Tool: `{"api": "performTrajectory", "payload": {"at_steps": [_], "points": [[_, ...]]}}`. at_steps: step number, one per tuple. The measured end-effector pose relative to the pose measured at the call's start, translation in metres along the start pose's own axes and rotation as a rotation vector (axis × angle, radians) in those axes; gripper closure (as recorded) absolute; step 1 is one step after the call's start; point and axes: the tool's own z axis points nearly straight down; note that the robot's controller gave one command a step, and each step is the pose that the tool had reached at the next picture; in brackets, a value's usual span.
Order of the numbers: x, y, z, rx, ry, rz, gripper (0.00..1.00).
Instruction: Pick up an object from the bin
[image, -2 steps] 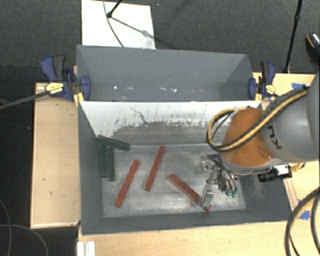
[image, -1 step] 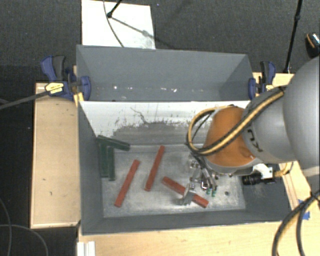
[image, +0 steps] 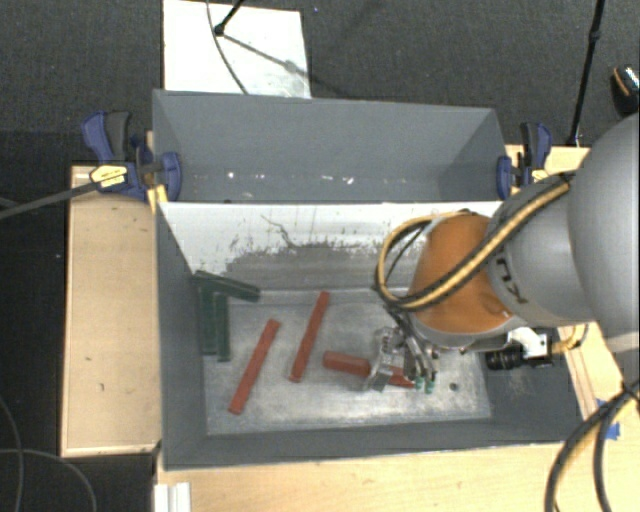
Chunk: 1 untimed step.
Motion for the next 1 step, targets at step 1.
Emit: {"api": "performTrajectory", "payload": {"at_steps": [1], "points": [[-0.0245, 0.0339, -0.1356, -0.004, -0.01, -0.056, 1.0]]}}
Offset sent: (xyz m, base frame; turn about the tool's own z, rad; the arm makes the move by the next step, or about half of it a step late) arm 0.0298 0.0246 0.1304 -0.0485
